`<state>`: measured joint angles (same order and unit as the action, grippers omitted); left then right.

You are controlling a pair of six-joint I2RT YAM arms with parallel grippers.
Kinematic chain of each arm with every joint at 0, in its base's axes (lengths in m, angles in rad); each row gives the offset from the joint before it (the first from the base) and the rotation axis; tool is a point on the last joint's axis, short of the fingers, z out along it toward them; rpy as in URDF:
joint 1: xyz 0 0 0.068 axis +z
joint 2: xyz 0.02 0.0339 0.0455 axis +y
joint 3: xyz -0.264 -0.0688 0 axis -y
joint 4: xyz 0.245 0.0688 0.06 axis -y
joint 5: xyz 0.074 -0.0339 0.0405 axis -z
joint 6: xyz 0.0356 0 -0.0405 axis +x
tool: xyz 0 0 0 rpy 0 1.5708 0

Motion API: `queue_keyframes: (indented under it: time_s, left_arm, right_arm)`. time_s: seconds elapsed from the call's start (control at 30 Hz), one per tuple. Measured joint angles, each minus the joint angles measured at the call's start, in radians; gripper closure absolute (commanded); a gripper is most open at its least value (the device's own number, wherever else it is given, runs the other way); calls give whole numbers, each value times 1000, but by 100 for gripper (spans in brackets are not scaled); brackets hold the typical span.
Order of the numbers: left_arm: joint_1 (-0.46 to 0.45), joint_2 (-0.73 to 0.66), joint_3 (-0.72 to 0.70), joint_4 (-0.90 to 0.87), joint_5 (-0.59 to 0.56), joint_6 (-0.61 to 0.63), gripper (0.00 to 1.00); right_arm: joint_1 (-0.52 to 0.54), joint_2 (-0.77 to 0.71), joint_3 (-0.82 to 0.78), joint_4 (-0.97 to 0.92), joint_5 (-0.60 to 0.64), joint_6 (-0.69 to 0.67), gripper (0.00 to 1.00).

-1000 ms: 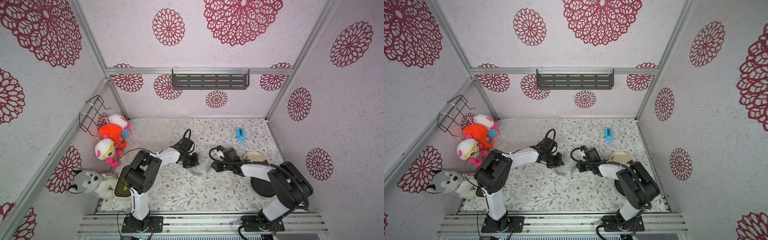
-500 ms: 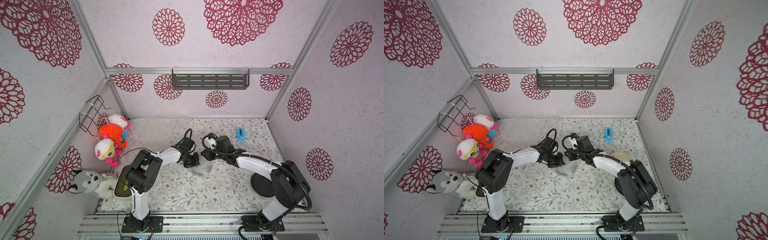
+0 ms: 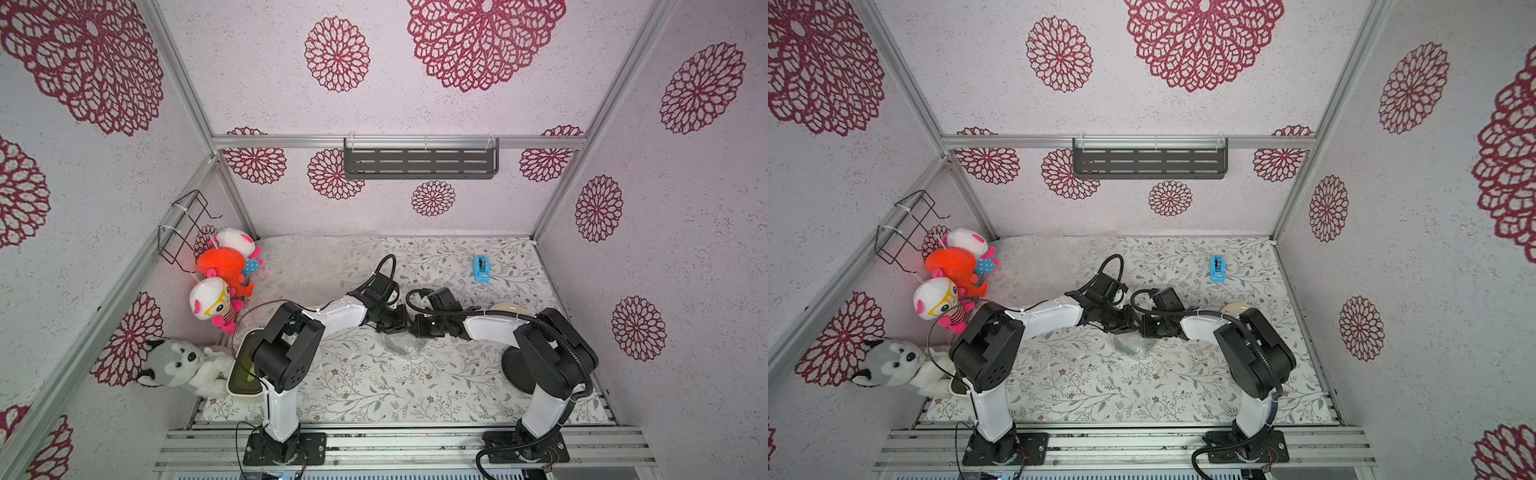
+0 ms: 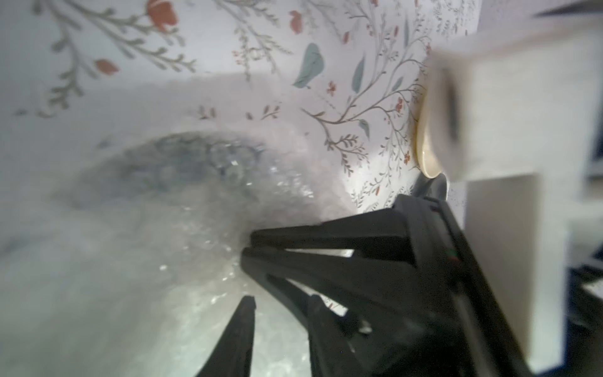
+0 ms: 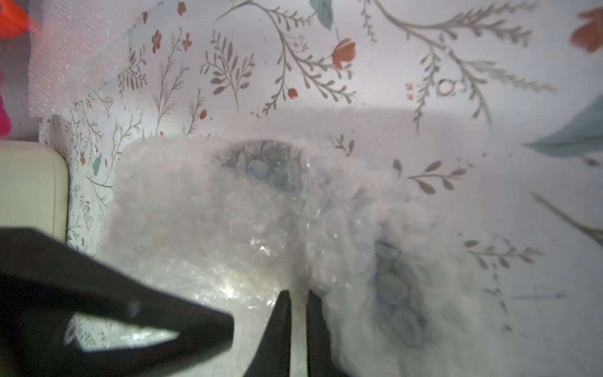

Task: Wrap dinner plates in bubble wrap
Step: Wrap the plate in the bubble wrap, then pull the tape from the tape cutter.

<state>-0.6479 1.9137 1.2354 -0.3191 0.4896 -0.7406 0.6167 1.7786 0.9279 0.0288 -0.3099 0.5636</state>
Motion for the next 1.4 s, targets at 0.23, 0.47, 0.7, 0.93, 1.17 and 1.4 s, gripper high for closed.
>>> queue_keyframes:
  time_s: [0.23, 0.47, 0.7, 0.93, 1.17, 1.4]
  left_arm:
    - [-34, -6, -76, 77, 13, 41, 87]
    - [-26, -12, -131, 165, -7, 36, 100]
    - [-32, -17, -186, 193, 102, 15, 75]
    - [-48, -5, -159, 146, 109, 37, 100]
    - [-46, 2, -193, 172, 95, 14, 100]
    - [-50, 29, -140, 82, 43, -8, 100]
  right_arm:
    - [-5, -19, -39, 23, 9, 40, 83]
    - [-6, -31, -44, 13, 18, 58, 81]
    - [-11, -31, -55, 55, 11, 86, 81]
    - [-18, -34, -77, 91, 10, 105, 81]
    - [-21, -56, -86, 101, 6, 121, 63]
    - [-164, -213, -27, -40, 64, 31, 35]
